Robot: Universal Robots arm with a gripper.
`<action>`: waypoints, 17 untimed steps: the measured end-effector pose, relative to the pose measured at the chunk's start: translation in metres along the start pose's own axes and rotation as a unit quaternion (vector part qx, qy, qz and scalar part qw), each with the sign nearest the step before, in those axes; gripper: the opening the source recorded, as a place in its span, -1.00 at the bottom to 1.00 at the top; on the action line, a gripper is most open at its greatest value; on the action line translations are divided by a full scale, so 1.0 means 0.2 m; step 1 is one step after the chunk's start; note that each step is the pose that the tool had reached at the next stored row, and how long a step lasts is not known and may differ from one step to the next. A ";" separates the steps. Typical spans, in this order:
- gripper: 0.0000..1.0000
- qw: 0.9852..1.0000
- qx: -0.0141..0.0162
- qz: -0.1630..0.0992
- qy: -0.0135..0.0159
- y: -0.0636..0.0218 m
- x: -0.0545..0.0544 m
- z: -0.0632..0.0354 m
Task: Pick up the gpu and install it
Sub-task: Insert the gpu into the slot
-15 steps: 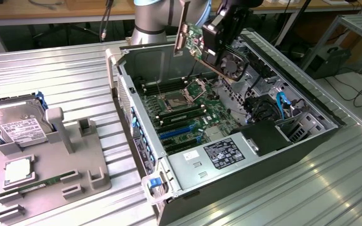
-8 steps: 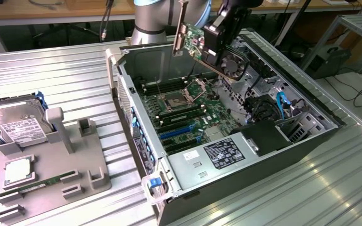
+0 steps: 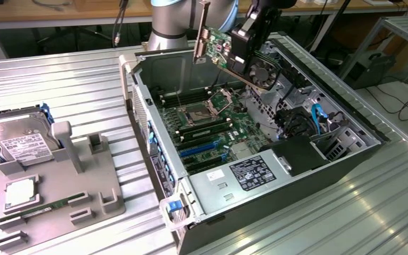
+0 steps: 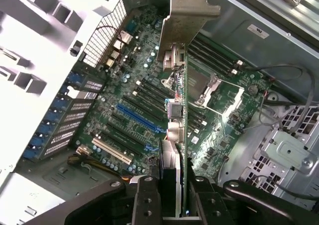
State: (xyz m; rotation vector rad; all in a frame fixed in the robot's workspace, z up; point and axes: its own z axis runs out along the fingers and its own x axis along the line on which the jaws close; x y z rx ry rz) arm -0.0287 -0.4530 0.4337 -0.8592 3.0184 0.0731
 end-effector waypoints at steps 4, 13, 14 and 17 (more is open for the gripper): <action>-0.44 1.000 0.000 -0.011 0.000 0.000 0.00 0.000; -0.44 0.999 -0.001 -0.046 0.002 0.000 0.00 0.000; -0.44 0.999 -0.001 -0.050 0.002 0.000 0.00 0.000; -0.44 0.998 -0.001 -0.060 0.003 0.000 0.00 0.000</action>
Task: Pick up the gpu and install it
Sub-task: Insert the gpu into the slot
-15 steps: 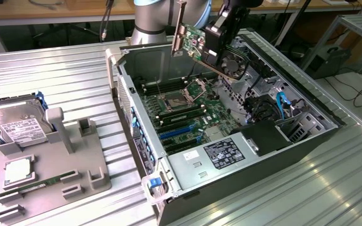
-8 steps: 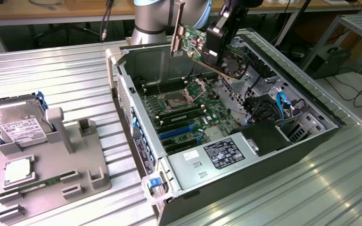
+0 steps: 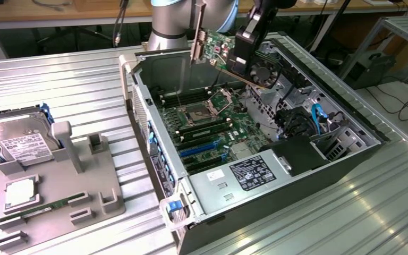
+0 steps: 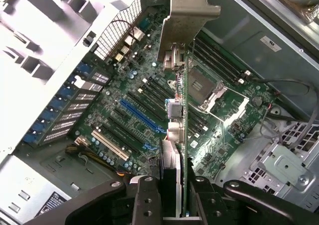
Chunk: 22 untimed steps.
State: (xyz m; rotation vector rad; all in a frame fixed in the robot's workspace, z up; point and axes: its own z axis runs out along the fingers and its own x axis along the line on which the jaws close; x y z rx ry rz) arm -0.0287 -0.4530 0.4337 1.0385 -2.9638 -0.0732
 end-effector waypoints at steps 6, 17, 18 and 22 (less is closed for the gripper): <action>-0.44 1.000 0.000 -0.022 0.001 0.000 0.00 0.000; -0.44 0.997 -0.001 -0.072 0.003 0.000 0.00 0.000; -0.44 0.997 -0.001 -0.082 0.004 0.000 0.00 0.000; -0.44 0.994 -0.002 -0.113 0.005 0.000 0.00 0.000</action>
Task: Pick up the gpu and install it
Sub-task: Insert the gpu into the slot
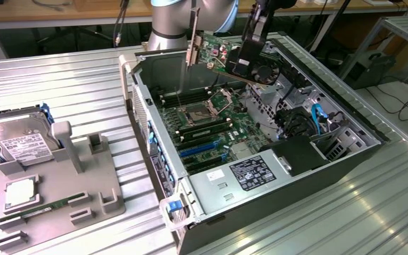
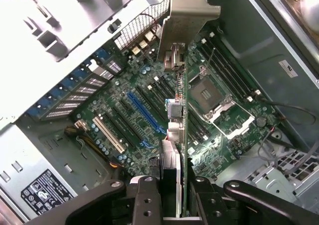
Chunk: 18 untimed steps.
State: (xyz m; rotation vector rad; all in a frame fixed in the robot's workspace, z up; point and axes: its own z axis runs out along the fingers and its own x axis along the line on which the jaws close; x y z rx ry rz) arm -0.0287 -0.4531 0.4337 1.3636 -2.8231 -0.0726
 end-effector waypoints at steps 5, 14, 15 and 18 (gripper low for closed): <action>-0.44 0.999 -0.001 -0.037 0.002 0.000 0.00 0.000; -0.44 0.994 -0.002 -0.107 0.005 0.000 0.00 0.000; -0.44 0.994 -0.002 -0.113 0.005 0.000 0.00 0.000; -0.44 0.992 -0.002 -0.122 0.005 0.000 0.00 0.000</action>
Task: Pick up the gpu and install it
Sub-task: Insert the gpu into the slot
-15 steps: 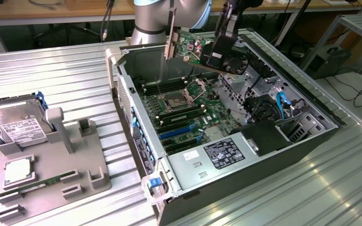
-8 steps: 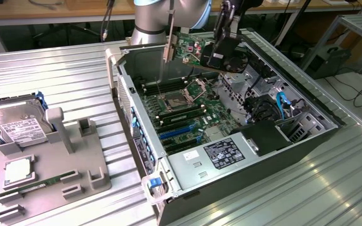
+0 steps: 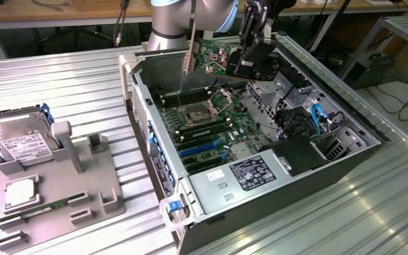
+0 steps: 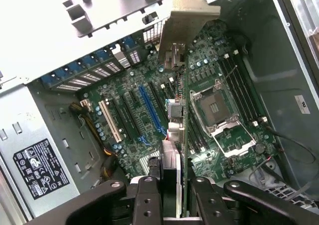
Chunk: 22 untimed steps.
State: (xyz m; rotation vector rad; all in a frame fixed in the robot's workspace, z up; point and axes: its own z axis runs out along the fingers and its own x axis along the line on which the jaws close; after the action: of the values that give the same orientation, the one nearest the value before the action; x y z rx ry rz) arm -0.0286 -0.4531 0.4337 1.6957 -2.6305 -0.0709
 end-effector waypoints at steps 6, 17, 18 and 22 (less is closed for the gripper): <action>-0.44 1.000 0.008 -0.009 -0.003 0.000 0.00 0.005; -0.44 0.997 0.015 -0.073 -0.005 -0.001 0.00 0.014; -0.44 0.996 0.015 -0.082 -0.005 -0.001 0.00 0.015; -0.44 0.992 0.014 -0.126 -0.004 -0.001 0.00 0.016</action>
State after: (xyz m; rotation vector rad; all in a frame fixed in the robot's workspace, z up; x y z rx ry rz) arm -0.0286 -0.4531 0.4305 2.0297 -2.4184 -0.0426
